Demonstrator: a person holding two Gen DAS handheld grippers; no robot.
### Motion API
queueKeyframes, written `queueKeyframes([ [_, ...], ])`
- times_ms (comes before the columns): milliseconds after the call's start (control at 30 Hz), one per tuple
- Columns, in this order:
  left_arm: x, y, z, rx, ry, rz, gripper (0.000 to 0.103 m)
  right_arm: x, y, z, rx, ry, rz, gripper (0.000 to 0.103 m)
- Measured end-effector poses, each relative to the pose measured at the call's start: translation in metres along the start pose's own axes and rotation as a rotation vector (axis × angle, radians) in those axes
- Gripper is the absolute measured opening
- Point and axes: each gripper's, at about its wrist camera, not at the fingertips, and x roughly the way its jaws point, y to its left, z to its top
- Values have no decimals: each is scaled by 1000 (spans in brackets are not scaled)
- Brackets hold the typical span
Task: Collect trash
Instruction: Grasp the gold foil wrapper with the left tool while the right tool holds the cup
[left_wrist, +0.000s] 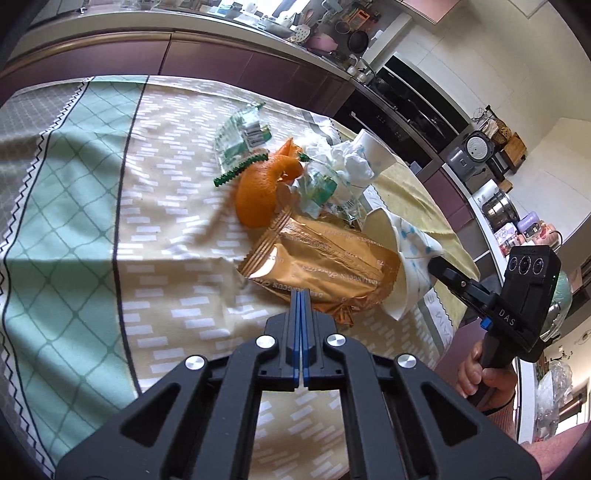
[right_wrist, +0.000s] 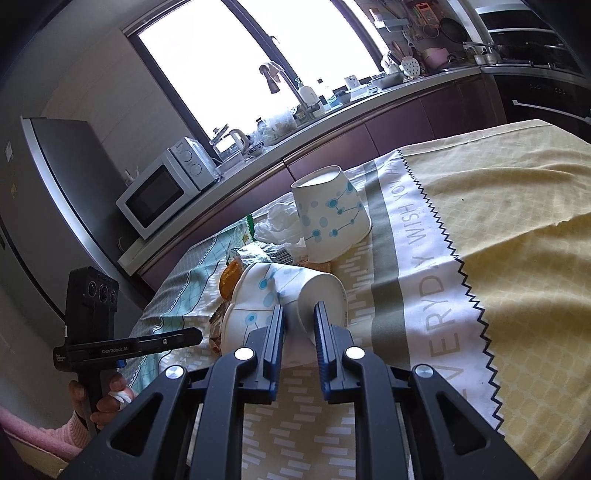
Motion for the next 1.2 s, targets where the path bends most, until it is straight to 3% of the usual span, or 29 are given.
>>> queueKeyframes([
  [33,-3,4,1,0,-8,23,3,1,1,-1,-1,2,3,15],
  [100,-6,13,4,15,-25,75,27,2,1,-1,-2,4,6,15],
  [167,-4,19,8,38,-25,110,40,3,0,-2,-3,7,4,15],
  [267,6,20,17,70,10,103,44,4,0,-2,-4,10,2,15],
  [367,15,14,21,122,42,65,57,5,0,-4,-5,13,0,15],
  [533,28,5,26,155,100,10,57,8,0,-5,-2,15,-1,14],
  [600,30,2,23,153,105,17,40,9,-1,-6,-1,17,-3,14],
  [700,29,1,20,138,91,38,27,9,-3,-5,6,13,-2,14],
  [933,15,2,8,80,66,-5,12,7,-7,-3,19,0,-11,15],
  [1033,6,3,3,82,62,-45,12,7,-8,-3,20,0,-8,15],
  [1067,7,3,1,93,76,-50,19,7,-8,-3,20,0,-7,15],
  [1100,9,5,-1,91,97,-71,35,7,-8,-4,19,1,-7,15],
  [1133,13,8,-3,70,124,-91,42,7,-8,-4,16,2,-7,15],
  [1200,14,10,-7,75,128,-104,42,8,-5,-5,4,7,-11,14],
])
